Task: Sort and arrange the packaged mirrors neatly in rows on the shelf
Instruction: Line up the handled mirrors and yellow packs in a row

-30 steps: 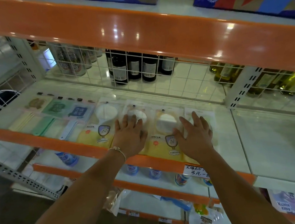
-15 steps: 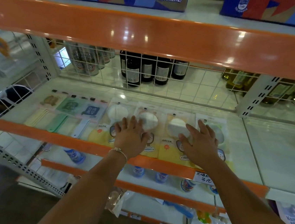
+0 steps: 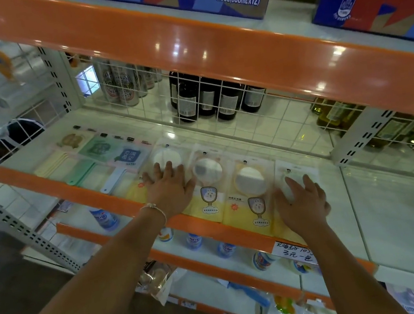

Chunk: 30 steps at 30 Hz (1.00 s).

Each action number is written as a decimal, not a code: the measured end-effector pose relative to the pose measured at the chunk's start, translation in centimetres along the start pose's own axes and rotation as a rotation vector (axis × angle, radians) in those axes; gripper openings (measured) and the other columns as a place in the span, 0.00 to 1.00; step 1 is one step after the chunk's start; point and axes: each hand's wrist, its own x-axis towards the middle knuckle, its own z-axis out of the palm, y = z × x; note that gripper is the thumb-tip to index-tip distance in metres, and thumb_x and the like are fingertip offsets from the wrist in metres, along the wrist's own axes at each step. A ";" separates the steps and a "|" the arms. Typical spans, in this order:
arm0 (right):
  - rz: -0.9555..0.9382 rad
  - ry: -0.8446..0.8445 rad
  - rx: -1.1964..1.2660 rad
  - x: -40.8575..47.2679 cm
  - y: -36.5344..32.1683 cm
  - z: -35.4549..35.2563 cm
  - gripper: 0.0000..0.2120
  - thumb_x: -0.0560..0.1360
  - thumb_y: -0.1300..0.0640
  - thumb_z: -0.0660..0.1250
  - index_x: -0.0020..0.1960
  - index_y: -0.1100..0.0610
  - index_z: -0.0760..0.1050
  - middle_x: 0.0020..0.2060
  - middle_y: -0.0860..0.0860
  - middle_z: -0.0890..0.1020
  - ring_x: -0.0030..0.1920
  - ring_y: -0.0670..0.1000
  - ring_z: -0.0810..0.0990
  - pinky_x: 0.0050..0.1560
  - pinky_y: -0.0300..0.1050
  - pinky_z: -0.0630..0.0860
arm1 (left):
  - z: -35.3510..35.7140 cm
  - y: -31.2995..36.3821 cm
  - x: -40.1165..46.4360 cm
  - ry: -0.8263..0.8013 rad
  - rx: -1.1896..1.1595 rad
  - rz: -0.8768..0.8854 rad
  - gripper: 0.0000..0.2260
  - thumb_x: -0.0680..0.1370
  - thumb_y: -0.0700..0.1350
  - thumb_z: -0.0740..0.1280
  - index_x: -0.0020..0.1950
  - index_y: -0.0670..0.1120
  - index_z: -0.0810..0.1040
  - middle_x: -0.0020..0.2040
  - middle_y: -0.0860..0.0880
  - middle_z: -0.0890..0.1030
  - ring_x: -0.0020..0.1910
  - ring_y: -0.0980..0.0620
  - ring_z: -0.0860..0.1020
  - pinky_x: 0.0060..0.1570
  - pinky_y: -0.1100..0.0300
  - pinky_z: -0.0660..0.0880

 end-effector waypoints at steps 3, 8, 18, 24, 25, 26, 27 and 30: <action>0.077 -0.003 0.018 0.8 1.5 -0.4 0.28 0.78 0.37 0.58 0.75 0.43 0.62 0.79 0.51 0.53 0.78 0.58 0.50 0.73 0.61 0.51 | -0.4 0.4 0.0 0.012 0.031 0.002 0.30 0.80 0.63 0.45 0.79 0.50 0.53 0.80 0.43 0.52 0.77 0.35 0.47 0.72 0.33 0.44; 0.113 -0.070 0.018 1.3 2.9 -0.3 0.30 0.77 0.35 0.58 0.76 0.42 0.59 0.79 0.51 0.51 0.77 0.60 0.49 0.73 0.63 0.52 | 0.1 3.5 -0.5 0.047 0.000 0.185 0.32 0.79 0.65 0.46 0.79 0.50 0.51 0.80 0.44 0.47 0.78 0.39 0.43 0.74 0.37 0.42; 0.054 -0.066 -0.043 1.3 3.4 1.1 0.26 0.76 0.38 0.59 0.73 0.42 0.63 0.77 0.53 0.54 0.74 0.62 0.55 0.70 0.60 0.58 | 2.1 7.1 -1.0 -0.031 0.071 0.264 0.35 0.77 0.70 0.45 0.80 0.53 0.50 0.80 0.48 0.47 0.77 0.35 0.40 0.71 0.31 0.41; 0.035 -0.069 -0.067 1.5 3.5 1.5 0.25 0.76 0.38 0.59 0.71 0.43 0.65 0.77 0.53 0.55 0.74 0.63 0.56 0.70 0.60 0.60 | 2.0 7.0 -1.0 -0.034 0.084 0.279 0.34 0.77 0.69 0.44 0.80 0.53 0.50 0.80 0.47 0.46 0.77 0.34 0.40 0.70 0.31 0.42; 0.033 -0.072 -0.069 1.5 3.5 1.5 0.25 0.76 0.38 0.59 0.72 0.43 0.64 0.77 0.53 0.55 0.74 0.63 0.55 0.70 0.60 0.60 | 1.9 7.0 -1.0 -0.033 0.086 0.281 0.34 0.77 0.69 0.44 0.80 0.53 0.50 0.80 0.47 0.46 0.77 0.34 0.40 0.70 0.31 0.42; 0.033 -0.074 -0.070 1.4 3.5 1.4 0.26 0.76 0.38 0.59 0.72 0.43 0.63 0.78 0.53 0.54 0.74 0.63 0.55 0.71 0.60 0.59 | 1.9 7.0 -1.0 -0.032 0.086 0.281 0.34 0.77 0.69 0.44 0.80 0.53 0.50 0.80 0.47 0.46 0.77 0.34 0.40 0.70 0.31 0.42; 0.034 -0.077 -0.071 1.4 3.5 1.3 0.26 0.76 0.38 0.58 0.73 0.43 0.63 0.78 0.53 0.53 0.75 0.62 0.54 0.71 0.60 0.59 | 1.9 7.1 -1.0 -0.033 0.087 0.281 0.35 0.77 0.69 0.44 0.80 0.53 0.50 0.80 0.47 0.46 0.77 0.34 0.40 0.70 0.31 0.42; 0.033 -0.081 -0.068 1.1 3.3 0.7 0.28 0.77 0.37 0.58 0.75 0.42 0.60 0.79 0.52 0.50 0.76 0.62 0.51 0.72 0.60 0.57 | 1.5 7.3 -1.3 -0.028 0.085 0.286 0.35 0.77 0.69 0.44 0.80 0.52 0.51 0.80 0.46 0.46 0.77 0.34 0.40 0.71 0.32 0.40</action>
